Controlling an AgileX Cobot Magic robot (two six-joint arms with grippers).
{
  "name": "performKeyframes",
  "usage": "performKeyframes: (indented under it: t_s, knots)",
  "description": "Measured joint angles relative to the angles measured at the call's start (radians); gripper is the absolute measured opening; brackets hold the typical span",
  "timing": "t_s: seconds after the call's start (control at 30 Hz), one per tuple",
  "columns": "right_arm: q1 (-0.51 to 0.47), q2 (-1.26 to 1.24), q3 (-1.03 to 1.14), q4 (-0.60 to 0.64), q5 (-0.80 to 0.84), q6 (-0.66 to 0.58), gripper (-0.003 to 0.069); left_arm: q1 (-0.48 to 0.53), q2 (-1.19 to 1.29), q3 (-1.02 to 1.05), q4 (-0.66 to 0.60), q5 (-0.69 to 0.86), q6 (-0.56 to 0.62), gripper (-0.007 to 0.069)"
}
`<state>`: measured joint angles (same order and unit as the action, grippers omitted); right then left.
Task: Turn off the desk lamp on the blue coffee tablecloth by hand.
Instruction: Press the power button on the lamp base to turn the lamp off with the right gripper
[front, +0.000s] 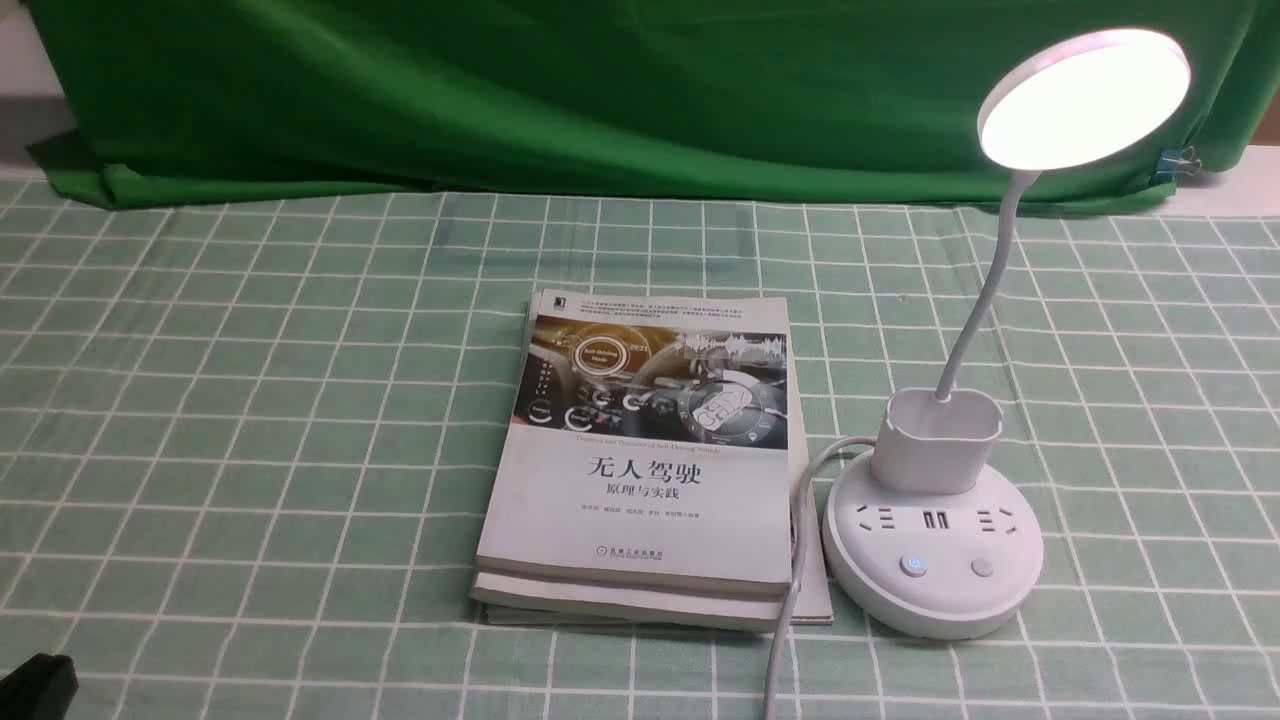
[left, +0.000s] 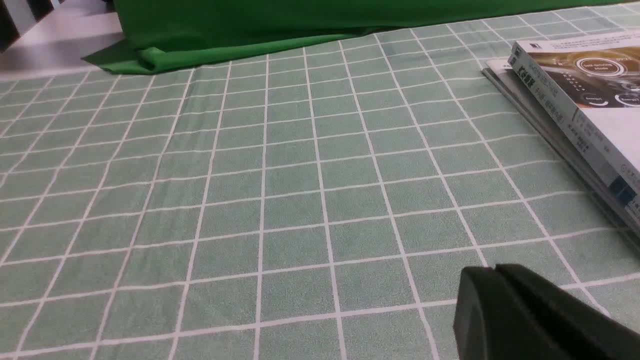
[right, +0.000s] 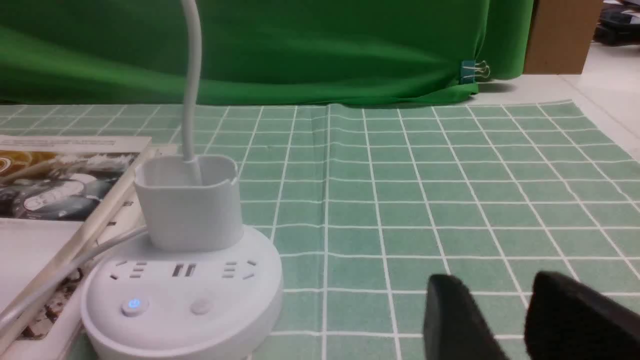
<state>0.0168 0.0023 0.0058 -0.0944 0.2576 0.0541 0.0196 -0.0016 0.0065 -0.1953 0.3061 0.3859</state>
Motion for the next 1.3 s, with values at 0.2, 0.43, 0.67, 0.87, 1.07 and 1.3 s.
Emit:
performKeyframes:
  t_s: [0.2,0.43,0.67,0.87,1.07,1.3]
  knots:
    - [0.000,0.000,0.000,0.000,0.000,0.000,0.0237,0.000,0.000,0.000,0.000,0.000,0.000,0.0000]
    - [0.000,0.000,0.000,0.000,0.000,0.000,0.0237,0.000,0.000,0.000,0.000,0.000,0.000,0.0000]
    - [0.000,0.000,0.000,0.000,0.000,-0.001,0.0237,0.000,0.000,0.000,0.000,0.000,0.000,0.0000]
    - [0.000,0.000,0.000,0.000,0.000,-0.001,0.0237,0.000,0.000,0.000,0.000,0.000,0.000,0.0000]
    - [0.000,0.000,0.001,0.010,-0.035,0.009,0.0237,0.000,0.000,0.000,0.000,0.000,0.000,0.0000]
    - [0.000,0.000,0.001,0.168,-0.267,0.344,0.0237,0.000,0.000,0.000,0.000,0.000,0.000,0.0000]
